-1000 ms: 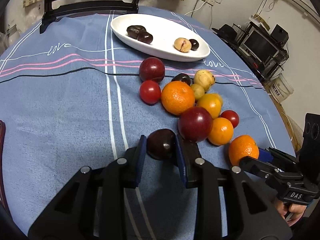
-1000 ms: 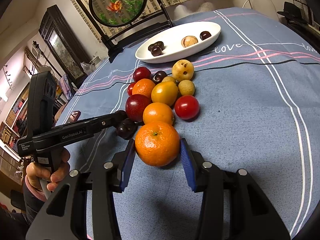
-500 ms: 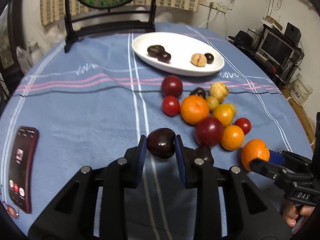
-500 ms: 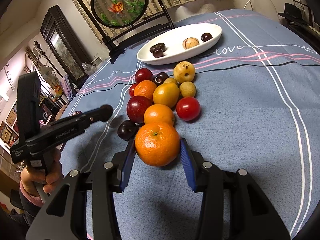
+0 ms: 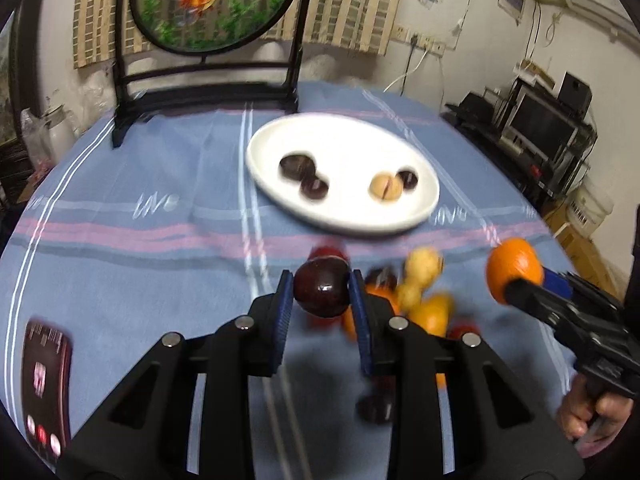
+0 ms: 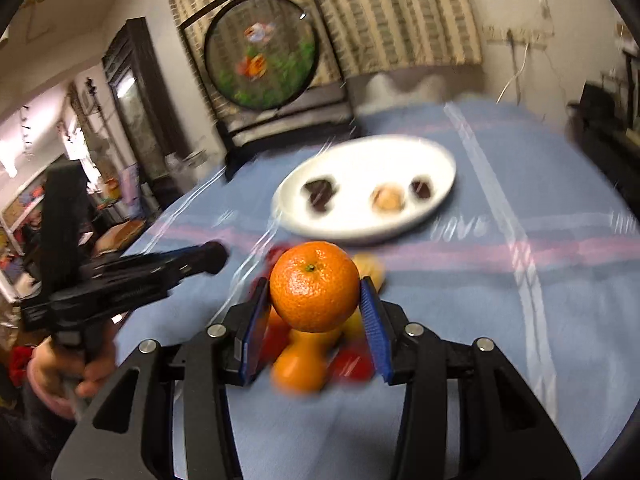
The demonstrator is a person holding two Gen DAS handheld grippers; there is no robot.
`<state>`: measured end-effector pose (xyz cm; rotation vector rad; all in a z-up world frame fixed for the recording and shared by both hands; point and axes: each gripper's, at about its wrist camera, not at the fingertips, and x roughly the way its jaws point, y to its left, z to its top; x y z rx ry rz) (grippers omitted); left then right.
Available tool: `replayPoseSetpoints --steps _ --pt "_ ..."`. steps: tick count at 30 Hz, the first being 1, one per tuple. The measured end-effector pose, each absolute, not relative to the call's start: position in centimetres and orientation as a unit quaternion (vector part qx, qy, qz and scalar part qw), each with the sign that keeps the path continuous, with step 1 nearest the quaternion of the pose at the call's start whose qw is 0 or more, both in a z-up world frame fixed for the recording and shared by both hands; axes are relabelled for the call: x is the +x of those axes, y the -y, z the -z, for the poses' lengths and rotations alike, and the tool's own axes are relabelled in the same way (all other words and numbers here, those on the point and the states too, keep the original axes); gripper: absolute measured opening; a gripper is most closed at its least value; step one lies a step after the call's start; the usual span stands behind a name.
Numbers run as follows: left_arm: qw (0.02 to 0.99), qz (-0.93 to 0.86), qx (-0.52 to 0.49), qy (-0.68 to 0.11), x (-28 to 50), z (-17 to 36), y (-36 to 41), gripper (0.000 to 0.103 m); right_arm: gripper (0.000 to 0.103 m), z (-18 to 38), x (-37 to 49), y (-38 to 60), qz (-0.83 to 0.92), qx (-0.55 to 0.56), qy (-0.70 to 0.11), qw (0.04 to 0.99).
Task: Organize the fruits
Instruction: 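Place the plum on the plate with the left tool while the right tool places the orange, then grasp a dark plum with the left tool while the right tool grasps a red cherry tomato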
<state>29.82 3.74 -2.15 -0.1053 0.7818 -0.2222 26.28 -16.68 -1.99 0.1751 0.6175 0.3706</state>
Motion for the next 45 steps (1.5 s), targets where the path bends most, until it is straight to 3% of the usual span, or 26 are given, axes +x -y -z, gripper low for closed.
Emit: replayPoseSetpoints --steps 5,14,15,17,18,19,22,24,30,39,45 --pt "0.909 0.125 -0.062 -0.392 36.9 2.2 -1.9 0.029 0.045 2.2 35.1 17.2 -0.146 0.076 -0.312 0.936" --pt "0.893 0.116 -0.038 -0.433 44.0 4.3 0.7 0.029 0.046 4.5 41.6 17.4 -0.144 0.060 -0.347 0.925" --pt "0.891 0.112 -0.037 -0.439 44.3 4.5 0.7 0.030 0.046 4.6 41.7 17.3 -0.144 0.055 -0.351 0.924" --pt "0.891 0.103 -0.041 -0.441 44.6 4.4 0.6 0.042 0.049 4.7 41.9 17.3 -0.145 0.050 -0.355 0.922" --pt "0.893 0.097 -0.043 -0.437 44.4 4.1 0.4 0.057 0.051 4.4 41.8 17.4 -0.144 0.050 -0.354 0.923" --pt "0.896 0.094 -0.043 -0.432 44.1 3.7 0.3 0.065 0.053 4.2 41.6 17.6 -0.143 0.052 -0.354 0.923" --pt "0.905 0.082 -0.033 -0.417 41.7 2.1 -0.1 0.081 0.055 2.8 40.3 18.2 -0.154 0.059 -0.335 0.928" --pt "0.908 0.079 -0.025 -0.410 39.9 1.3 -0.4 0.086 0.055 2.0 38.9 18.3 -0.155 0.052 -0.327 0.931" --pt "0.919 0.071 -0.025 -0.388 31.1 1.2 -2.4 0.094 0.057 2.1 31.9 19.0 -0.198 0.025 -0.310 0.930" --pt "0.909 0.111 -0.036 -0.400 21.7 5.8 -3.1 0.094 0.057 5.6 25.9 18.8 -0.219 0.031 -0.376 0.900" --pt "0.907 0.140 -0.029 -0.395 20.0 6.7 -2.4 0.094 0.044 7.2 25.8 17.4 -0.209 0.010 -0.415 0.885"
